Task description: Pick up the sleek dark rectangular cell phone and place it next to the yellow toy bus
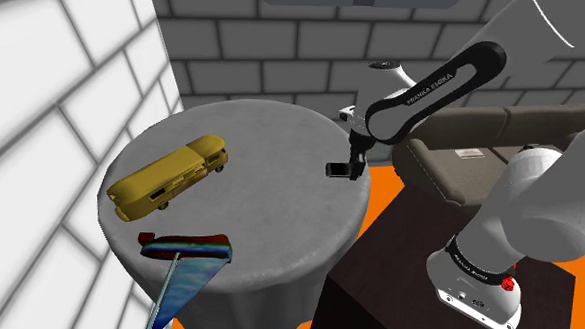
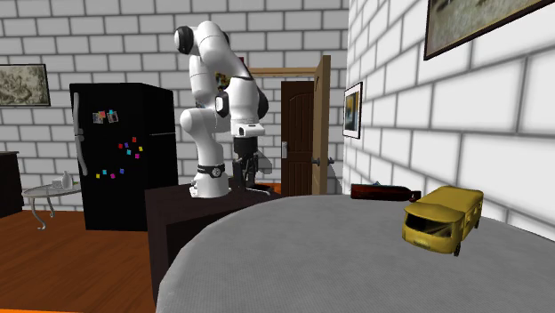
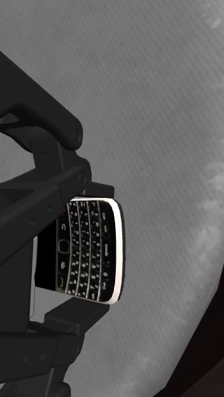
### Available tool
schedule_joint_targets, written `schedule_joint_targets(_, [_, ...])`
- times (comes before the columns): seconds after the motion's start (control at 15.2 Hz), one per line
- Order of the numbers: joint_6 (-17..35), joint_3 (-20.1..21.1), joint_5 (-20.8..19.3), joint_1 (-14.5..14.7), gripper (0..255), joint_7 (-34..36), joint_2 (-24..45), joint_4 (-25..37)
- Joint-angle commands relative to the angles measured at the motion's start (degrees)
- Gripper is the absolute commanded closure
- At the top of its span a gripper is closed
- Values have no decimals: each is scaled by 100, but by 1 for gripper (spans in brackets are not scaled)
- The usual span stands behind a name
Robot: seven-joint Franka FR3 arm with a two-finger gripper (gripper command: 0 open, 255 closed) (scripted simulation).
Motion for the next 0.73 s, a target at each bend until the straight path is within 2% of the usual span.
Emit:
schedule_joint_targets(0.0, [-225, 19, -53, -29, 255, 34, -190, 34])
schedule_joint_targets(0.66, [-1242, 128, -157, -98, 255, 141, -930, 318])
